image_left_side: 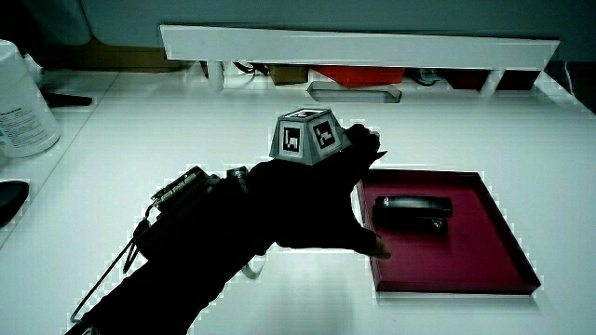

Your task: Pick stapper from plate

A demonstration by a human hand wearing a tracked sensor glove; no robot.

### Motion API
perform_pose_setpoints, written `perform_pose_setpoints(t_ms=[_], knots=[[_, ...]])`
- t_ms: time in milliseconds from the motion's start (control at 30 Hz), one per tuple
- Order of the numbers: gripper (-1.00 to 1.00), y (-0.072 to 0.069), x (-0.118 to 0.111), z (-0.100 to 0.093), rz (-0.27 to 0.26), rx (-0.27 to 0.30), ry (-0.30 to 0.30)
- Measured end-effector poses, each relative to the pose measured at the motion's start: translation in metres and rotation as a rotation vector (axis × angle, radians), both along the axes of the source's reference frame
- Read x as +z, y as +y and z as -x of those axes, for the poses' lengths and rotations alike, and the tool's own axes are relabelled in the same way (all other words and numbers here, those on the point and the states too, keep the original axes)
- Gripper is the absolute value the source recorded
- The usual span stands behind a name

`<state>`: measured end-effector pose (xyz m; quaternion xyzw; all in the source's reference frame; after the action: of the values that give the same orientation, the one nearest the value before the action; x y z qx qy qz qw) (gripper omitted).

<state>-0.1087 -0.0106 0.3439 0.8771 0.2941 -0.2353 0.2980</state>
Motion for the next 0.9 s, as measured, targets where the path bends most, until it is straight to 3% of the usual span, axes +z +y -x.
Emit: perform_pose_setpoints(t_ms=[33, 67, 100, 167, 200, 233, 500, 567, 633, 733, 767, 900], knots=[[0.0, -0.005, -0.01, -0.005, -0.003, 0.018, -0.08], [0.0, -0.008, -0.001, -0.004, -0.028, 0.01, -0.017], [0.0, -0.013, -0.003, -0.008, 0.02, 0.006, -0.055], [0.0, -0.021, 0.011, -0.01, 0.1, -0.038, -0.038], [0.0, -0.025, 0.019, -0.012, 0.165, -0.079, -0.018], [0.0, -0.03, 0.005, -0.019, 0.056, -0.006, -0.061], [0.0, -0.061, 0.028, -0.054, 0.179, -0.031, -0.099], [0.0, -0.067, 0.037, -0.063, 0.173, -0.029, -0.084], [0.0, -0.071, 0.035, -0.072, 0.117, 0.003, -0.148], [0.0, -0.077, 0.048, -0.083, 0.137, 0.009, -0.17], [0.0, -0.078, 0.049, -0.087, 0.115, 0.019, -0.165], [0.0, -0.082, 0.061, -0.098, 0.119, 0.019, -0.183]])
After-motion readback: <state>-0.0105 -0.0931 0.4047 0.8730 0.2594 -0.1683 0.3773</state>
